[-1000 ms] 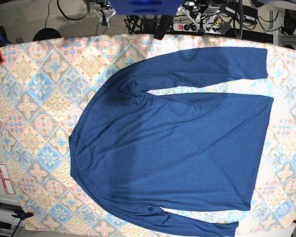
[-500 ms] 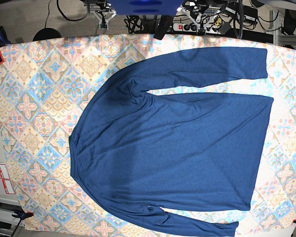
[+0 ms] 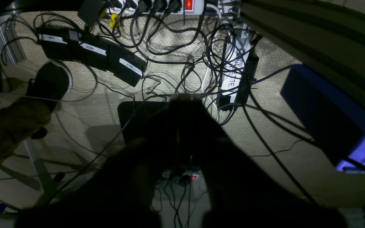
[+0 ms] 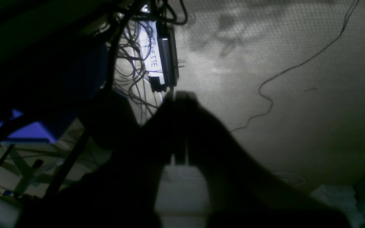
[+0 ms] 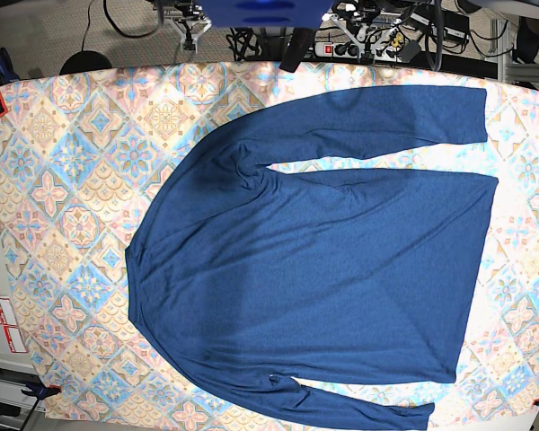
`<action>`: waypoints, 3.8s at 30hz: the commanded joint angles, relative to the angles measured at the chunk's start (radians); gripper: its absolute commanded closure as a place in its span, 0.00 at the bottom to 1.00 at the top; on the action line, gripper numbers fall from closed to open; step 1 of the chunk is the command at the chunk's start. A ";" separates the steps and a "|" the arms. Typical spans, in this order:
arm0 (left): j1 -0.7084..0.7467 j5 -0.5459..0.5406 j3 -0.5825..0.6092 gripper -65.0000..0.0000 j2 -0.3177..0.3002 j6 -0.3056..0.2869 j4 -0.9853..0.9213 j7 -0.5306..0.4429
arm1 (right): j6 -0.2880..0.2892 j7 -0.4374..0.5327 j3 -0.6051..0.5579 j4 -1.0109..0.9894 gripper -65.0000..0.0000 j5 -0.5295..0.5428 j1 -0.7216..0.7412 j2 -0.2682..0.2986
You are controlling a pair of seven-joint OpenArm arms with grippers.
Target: Fold the T-shirt properly
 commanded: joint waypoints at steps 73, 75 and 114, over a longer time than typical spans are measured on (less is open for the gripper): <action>0.273 -0.007 0.003 1.00 -0.127 -0.001 0.333 -0.002 | 0.001 0.010 0.000 0.274 1.00 -0.002 -0.259 0.045; 0.290 -0.007 0.003 1.00 -0.129 -0.001 0.348 -0.003 | 0.001 0.006 0.000 0.314 1.00 -0.002 -0.283 0.045; 0.698 -0.006 0.003 1.00 -0.152 -0.001 1.077 0.001 | 0.001 -0.071 0.005 0.972 1.00 -0.001 -0.664 0.088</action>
